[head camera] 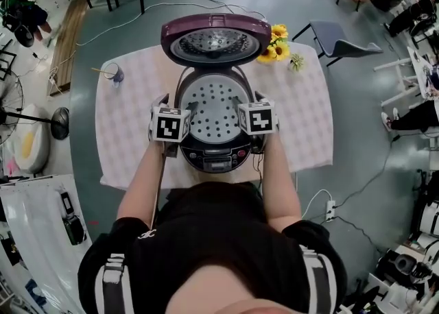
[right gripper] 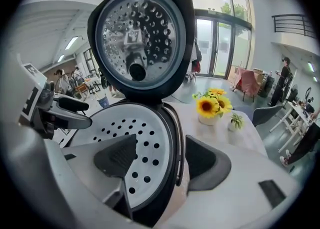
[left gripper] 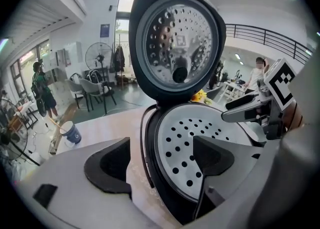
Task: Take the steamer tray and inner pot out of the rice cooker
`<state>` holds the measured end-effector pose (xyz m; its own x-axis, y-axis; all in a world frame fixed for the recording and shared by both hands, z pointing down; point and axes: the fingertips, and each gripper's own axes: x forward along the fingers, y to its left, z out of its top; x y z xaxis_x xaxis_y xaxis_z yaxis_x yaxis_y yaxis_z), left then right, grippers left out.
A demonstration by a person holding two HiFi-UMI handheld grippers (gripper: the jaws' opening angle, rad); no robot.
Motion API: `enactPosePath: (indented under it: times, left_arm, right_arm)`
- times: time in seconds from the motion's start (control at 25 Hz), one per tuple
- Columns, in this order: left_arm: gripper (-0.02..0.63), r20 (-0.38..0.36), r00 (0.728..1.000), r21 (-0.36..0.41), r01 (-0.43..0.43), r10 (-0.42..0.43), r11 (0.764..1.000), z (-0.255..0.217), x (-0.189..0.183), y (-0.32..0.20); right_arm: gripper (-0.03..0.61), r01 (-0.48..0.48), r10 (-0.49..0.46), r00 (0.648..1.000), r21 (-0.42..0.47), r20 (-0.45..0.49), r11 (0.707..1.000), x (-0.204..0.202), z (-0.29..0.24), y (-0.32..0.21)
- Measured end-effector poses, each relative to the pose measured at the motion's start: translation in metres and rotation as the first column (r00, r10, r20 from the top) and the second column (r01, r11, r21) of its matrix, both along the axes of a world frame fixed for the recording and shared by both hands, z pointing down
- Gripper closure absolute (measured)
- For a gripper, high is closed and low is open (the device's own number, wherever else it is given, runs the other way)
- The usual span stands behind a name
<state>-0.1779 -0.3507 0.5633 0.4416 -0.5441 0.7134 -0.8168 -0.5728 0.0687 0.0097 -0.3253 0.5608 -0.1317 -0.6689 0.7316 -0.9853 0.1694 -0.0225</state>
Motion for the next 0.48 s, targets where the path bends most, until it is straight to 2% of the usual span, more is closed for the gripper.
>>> enactPosePath:
  times: [0.24,0.48]
  left_arm:
    - [0.239,0.063,0.998,-0.106,0.003,0.004,0.994,0.023,-0.001,0.003]
    - [0.241,0.095,0.995,-0.175,0.033,-0.016,0.984,0.037,-0.004,0.003]
  right_arm:
    - [0.288,-0.018,0.017,1.000,-0.107,-0.009,0.994,0.006,0.021,0.000]
    - [0.290,-0.007,0.014,0.999,-0.194,0.031,0.981,-0.002,0.039,0.003]
